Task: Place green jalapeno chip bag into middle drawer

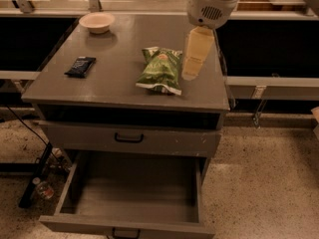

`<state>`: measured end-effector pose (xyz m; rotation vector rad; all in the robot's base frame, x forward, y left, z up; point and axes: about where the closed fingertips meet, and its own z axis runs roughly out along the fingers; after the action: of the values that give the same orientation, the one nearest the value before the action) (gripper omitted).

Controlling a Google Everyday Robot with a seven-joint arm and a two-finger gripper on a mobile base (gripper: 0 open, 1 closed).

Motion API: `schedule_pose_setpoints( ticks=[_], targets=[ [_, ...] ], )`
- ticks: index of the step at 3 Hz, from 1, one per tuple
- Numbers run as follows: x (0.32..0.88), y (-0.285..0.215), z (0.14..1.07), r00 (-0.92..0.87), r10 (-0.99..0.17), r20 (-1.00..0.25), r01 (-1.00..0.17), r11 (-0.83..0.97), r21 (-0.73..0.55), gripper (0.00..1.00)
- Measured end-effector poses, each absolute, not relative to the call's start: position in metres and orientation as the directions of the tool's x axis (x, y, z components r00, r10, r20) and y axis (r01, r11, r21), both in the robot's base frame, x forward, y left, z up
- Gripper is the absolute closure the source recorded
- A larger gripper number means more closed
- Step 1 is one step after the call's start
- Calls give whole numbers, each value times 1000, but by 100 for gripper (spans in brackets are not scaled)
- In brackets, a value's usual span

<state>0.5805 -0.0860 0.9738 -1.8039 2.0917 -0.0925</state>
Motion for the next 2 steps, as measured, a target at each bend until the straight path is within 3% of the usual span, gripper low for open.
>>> schedule_pose_setpoints(
  ticks=[1,2],
  targets=[
    [605,-53,975,-151,-964,-220,-914,221,-340,0],
    [605,-53,975,-151,-964,-220,-914,221,-340,0]
  ],
)
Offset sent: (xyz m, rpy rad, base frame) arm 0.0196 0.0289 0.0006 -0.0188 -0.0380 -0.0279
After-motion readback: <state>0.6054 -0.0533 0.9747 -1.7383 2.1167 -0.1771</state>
